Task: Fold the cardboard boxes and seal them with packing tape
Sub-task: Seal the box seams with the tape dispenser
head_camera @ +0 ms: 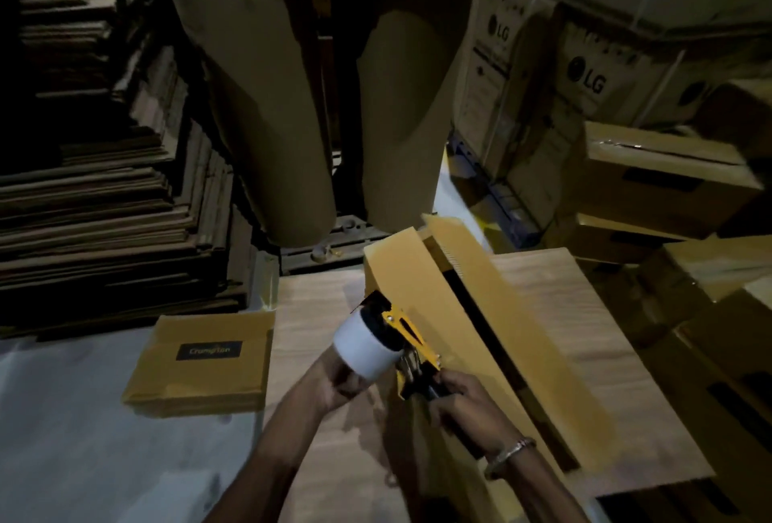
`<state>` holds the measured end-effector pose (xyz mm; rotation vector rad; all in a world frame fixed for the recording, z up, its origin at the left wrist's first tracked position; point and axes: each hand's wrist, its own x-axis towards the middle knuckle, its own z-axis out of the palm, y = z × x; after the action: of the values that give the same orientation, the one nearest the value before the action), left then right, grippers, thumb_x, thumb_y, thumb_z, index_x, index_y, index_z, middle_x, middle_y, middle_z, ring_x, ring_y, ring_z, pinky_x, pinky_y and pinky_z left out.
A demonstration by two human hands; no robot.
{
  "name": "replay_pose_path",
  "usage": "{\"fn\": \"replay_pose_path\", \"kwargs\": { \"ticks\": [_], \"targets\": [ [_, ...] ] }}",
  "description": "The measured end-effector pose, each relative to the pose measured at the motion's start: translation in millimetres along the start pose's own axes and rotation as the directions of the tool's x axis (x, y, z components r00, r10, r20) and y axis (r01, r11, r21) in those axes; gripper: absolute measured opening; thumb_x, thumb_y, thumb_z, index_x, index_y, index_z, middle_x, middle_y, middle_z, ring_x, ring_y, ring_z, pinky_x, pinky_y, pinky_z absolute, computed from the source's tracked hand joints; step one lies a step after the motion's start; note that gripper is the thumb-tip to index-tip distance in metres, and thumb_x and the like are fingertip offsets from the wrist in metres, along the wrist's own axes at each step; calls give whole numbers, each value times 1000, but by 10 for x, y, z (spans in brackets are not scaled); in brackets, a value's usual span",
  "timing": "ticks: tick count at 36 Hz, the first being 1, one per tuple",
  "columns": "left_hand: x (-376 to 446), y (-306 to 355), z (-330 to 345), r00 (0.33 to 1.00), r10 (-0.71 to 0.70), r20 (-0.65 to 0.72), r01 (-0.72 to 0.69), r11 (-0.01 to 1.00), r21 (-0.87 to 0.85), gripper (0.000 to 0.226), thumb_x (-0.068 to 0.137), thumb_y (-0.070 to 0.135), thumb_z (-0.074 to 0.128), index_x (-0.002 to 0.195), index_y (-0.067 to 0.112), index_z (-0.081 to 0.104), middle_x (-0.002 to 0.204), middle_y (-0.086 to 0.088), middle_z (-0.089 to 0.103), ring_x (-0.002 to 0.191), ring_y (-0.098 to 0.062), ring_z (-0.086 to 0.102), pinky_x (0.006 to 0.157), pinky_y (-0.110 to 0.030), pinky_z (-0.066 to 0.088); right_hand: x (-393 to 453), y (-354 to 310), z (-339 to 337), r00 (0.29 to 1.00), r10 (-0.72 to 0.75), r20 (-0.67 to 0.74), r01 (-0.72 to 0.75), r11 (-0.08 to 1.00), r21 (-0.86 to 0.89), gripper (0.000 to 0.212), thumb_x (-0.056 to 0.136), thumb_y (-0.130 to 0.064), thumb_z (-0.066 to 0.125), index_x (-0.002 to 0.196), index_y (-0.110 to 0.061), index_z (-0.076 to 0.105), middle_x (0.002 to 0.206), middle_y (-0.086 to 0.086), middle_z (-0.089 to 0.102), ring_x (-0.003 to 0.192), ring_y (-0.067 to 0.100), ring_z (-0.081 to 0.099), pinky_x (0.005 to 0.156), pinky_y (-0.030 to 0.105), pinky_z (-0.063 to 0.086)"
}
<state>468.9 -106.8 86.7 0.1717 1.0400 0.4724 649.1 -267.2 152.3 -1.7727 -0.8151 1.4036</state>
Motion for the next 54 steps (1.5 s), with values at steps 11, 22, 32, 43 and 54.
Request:
{"fn": "replay_pose_path", "kwargs": {
  "ticks": [11, 22, 32, 43, 54],
  "targets": [
    [-454, -469, 1442, 989, 99, 110, -138, 884, 446, 22, 104, -3, 50, 102, -4, 72, 95, -20, 76, 85, -26, 77, 66, -30, 63, -553, 228, -1243, 989, -135, 66, 101, 922, 375, 34, 68, -4, 67, 101, 0, 73, 73, 16, 53, 60, 25, 46, 53, 33, 36],
    [-653, -852, 2319, 962, 177, 206, -269, 717, 643, 24, 102, -5, 51, 110, 5, 71, 87, -13, 79, 78, -22, 78, 72, -28, 63, -754, 423, -1832, 961, -265, -74, 272, 876, 399, 13, 80, -11, 82, 82, -7, 70, 65, 13, 50, 51, 22, 44, 48, 31, 36],
    [-650, -710, 2762, 840, 389, 378, -529, 434, 729, 44, 92, -14, 57, 102, 26, 71, 88, -16, 77, 82, -28, 77, 72, -36, 63, -587, 473, -1972, 942, -288, -174, 335, 849, 409, 15, 83, -16, 80, 81, -5, 71, 61, 10, 46, 46, 18, 39, 43, 28, 31],
    [-56, -366, 2533, 802, 424, 421, -591, 459, 663, 63, 88, -6, 71, 145, 21, 60, 96, -18, 80, 79, -21, 75, 83, -39, 63, 29, 404, -1803, 953, -197, -231, 269, 901, 340, 36, 72, -36, 90, 64, -12, 64, 58, 15, 52, 48, 25, 46, 53, 35, 39],
    [668, 707, 2419, 825, 379, 418, -555, 410, 724, 61, 87, -10, 71, 143, 13, 61, 83, -19, 75, 75, -27, 68, 65, -34, 56, 1002, -108, -1377, 960, -121, -254, 195, 937, 289, 22, 81, -23, 89, 68, -19, 71, 64, 9, 61, 53, 23, 54, 53, 30, 45]
  ]
}}
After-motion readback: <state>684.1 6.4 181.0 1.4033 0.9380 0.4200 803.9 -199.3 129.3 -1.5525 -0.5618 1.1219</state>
